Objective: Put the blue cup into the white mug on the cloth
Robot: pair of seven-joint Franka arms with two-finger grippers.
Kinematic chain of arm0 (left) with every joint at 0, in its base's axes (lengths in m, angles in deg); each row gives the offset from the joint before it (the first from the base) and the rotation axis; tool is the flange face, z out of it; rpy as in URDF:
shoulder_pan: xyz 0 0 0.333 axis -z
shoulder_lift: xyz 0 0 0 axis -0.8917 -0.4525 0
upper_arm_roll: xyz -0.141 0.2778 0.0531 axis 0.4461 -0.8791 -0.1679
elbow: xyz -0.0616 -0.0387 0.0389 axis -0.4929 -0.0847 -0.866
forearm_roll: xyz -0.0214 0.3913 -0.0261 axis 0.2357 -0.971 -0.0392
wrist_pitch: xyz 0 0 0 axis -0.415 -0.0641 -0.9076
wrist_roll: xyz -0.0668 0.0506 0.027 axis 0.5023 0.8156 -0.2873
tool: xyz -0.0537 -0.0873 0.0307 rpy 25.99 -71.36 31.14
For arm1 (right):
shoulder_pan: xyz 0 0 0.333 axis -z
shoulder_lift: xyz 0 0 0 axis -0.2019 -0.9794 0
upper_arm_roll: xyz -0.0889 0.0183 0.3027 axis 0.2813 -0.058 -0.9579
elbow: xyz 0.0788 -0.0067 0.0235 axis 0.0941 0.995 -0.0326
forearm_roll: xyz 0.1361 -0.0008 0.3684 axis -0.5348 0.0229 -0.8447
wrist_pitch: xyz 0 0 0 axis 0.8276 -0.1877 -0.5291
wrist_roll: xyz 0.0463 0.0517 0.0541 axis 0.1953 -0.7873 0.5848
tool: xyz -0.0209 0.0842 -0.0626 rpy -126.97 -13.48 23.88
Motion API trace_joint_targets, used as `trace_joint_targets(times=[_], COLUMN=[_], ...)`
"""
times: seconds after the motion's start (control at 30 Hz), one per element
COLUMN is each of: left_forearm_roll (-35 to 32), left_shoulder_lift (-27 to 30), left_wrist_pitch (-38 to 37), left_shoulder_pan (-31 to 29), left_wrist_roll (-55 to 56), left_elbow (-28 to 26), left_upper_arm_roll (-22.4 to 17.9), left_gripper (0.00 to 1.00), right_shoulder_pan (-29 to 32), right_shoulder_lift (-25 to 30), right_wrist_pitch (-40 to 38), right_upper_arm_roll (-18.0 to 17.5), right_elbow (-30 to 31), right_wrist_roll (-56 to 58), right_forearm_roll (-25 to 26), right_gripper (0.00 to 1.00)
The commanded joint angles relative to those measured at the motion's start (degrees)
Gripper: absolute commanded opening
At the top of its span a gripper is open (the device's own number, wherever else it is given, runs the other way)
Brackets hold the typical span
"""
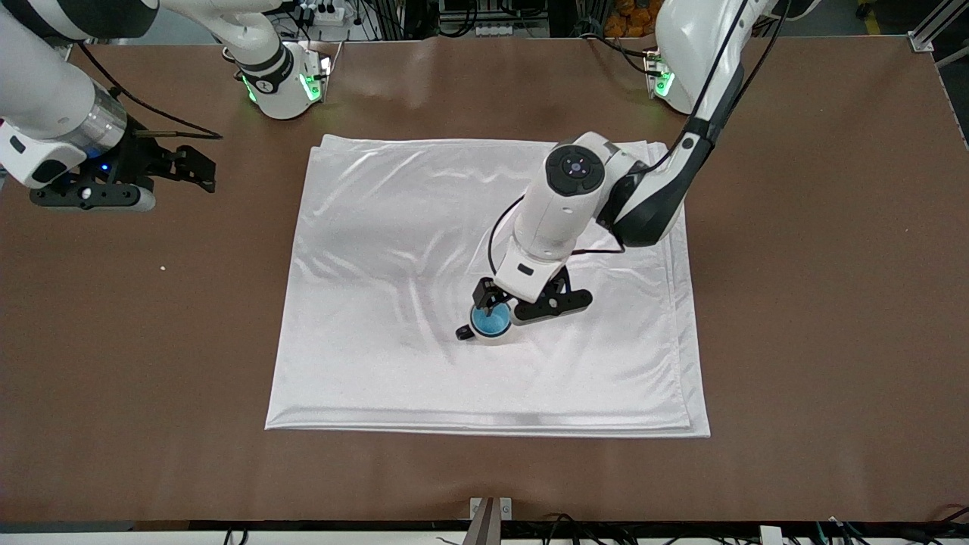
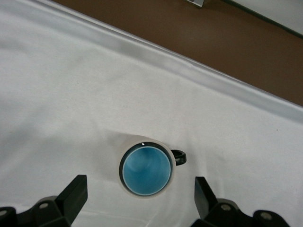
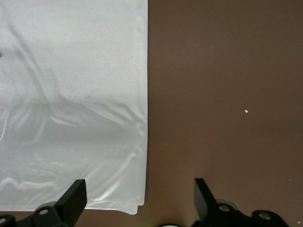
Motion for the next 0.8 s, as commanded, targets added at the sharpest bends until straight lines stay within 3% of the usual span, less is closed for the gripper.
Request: trace_joint_targets(times=[0.0,0.47,0.77], left_forearm_roll=[0.42,0.69,1.30], left_shoulder_lift=[6.15,19.16,24.35], left_wrist_pitch=[-6.18,-28.15,-36.50], left_shoulder_pan=[-1.59,-10.73,-18.11], left_wrist_roll=[-0.07,-16.58,-30.03], left_elbow=[-1.21,-1.29,-1.38], left_upper_arm_roll=[-0.25,-0.07,0.19], left_gripper=[1.00,1.00,1.00], right_shoulder_pan=[0.45,0.72,0.45], right_shoulder_lift=[1.99,1.73,1.02], right_wrist_pitch=[-1.49,-1.49,-0.62], right_upper_arm_roll=[-0.29,0.42,0.24], right_elbow=[-2.97,-5.43,-5.43], right_wrist_roll=[0.68,0.86,0.86], right_forearm_roll=[0.70,0.25,0.17], right_gripper=[1.00,1.00,1.00])
